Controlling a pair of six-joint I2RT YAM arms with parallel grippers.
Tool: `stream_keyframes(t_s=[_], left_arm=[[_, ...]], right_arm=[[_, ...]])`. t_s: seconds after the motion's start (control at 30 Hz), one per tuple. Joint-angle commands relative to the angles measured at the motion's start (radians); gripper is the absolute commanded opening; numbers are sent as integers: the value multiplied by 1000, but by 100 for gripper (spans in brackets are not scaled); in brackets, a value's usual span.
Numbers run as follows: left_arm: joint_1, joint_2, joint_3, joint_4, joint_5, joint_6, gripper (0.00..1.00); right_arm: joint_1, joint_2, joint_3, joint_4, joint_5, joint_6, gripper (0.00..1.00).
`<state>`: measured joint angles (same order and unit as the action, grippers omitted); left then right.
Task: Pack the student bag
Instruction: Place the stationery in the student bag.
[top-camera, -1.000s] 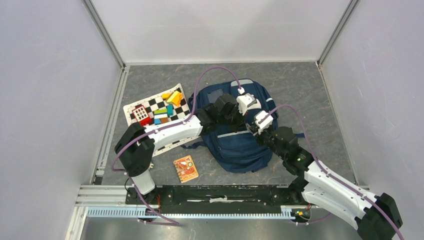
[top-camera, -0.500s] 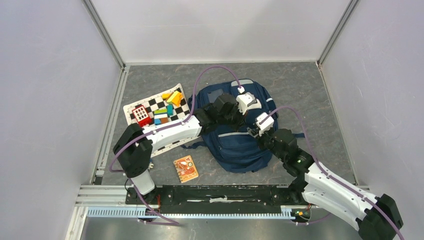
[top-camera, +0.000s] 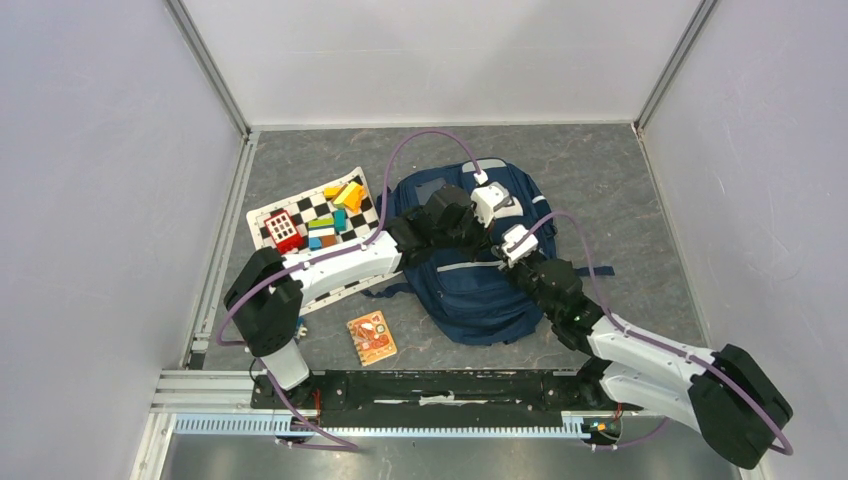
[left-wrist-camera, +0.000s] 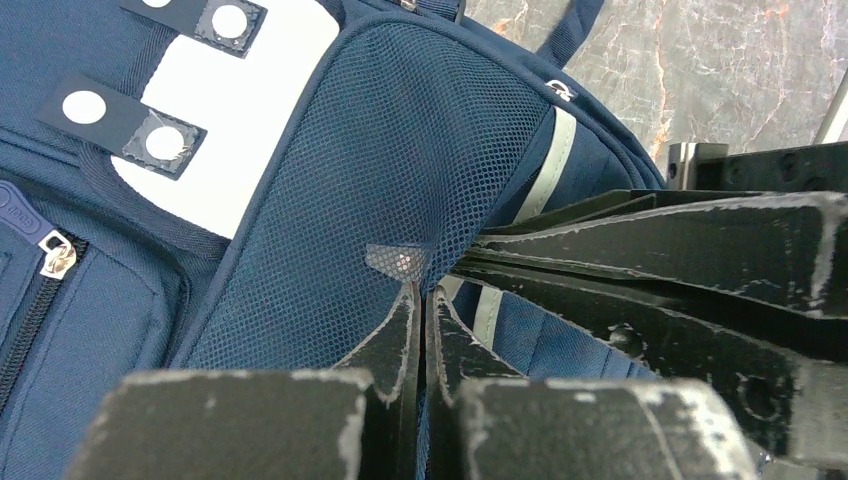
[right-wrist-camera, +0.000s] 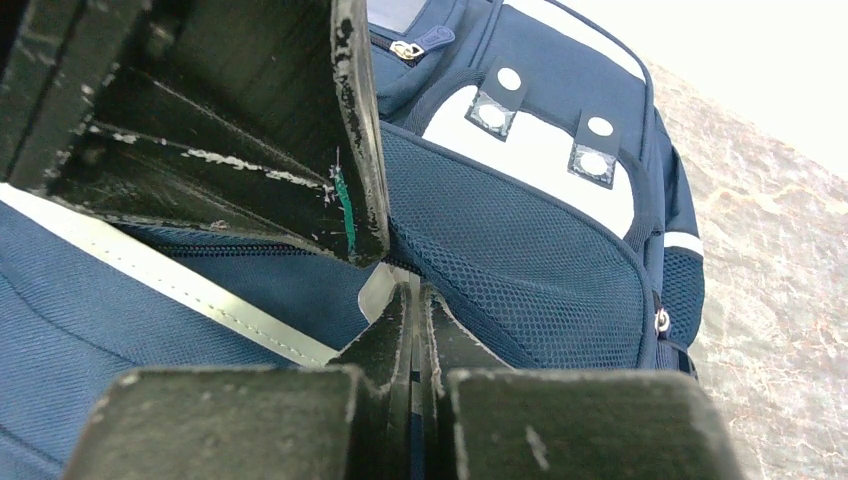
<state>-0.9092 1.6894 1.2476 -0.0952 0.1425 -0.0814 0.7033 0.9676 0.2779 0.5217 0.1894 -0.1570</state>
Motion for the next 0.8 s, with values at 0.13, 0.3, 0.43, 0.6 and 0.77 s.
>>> stream_keyframes(t_s=[0.13,0.3,0.43,0.6,0.77], left_arm=[[8,-62,13,91,-16,-29,2],[9,-55,18,84,-51,-36,2],[7,-53,13,85,-104,-52,2],[9,-40,26,73,-93,-61,2],[9,-15,40,56,-90,-64,2]], right_arm=[[-2,28,-1,102,56,-39,19],[-3,-128,-2,-100,49,53,54],[-2,-248,0,-285,88,167,69],[-3,-370,17,-381,-37,221,79],[36,-378,50,-374,-259,220,76]])
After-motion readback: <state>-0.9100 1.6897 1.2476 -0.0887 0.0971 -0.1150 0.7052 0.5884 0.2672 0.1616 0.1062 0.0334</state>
